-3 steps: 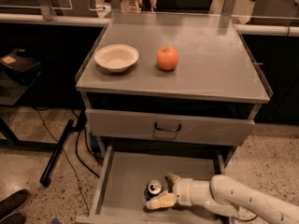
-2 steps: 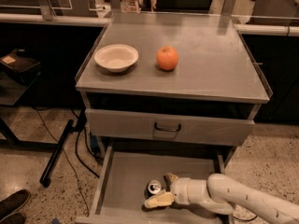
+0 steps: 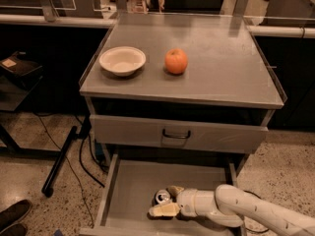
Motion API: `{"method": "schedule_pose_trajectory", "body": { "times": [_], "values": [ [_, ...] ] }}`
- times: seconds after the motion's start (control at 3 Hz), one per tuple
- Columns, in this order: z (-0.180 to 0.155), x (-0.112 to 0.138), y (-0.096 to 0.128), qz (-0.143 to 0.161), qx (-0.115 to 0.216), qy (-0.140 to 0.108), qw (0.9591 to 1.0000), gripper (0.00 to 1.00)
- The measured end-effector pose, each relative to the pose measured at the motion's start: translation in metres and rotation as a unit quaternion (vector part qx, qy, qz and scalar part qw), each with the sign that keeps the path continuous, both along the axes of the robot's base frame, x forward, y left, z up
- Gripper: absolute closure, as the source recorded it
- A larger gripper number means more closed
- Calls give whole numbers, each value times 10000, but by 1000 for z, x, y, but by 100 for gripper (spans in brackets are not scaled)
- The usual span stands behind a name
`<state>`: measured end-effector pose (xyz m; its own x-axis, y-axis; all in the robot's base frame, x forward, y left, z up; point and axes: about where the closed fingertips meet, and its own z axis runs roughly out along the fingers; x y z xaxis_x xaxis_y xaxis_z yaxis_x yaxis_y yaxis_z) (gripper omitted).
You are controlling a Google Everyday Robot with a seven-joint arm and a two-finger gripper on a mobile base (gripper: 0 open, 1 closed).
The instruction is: Pick pepsi can from middle drawer and place on counter
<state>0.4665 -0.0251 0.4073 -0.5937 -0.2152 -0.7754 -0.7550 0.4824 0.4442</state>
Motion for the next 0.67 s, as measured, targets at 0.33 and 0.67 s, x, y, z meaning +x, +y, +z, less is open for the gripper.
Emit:
{"method": "schedule_pose_trajectory", "body": {
  "times": [0.33, 0.67],
  "values": [
    [0, 0, 0, -1, 1, 1, 10000, 50],
    [2, -1, 0, -7, 18, 4, 10000, 81]
  ]
}}
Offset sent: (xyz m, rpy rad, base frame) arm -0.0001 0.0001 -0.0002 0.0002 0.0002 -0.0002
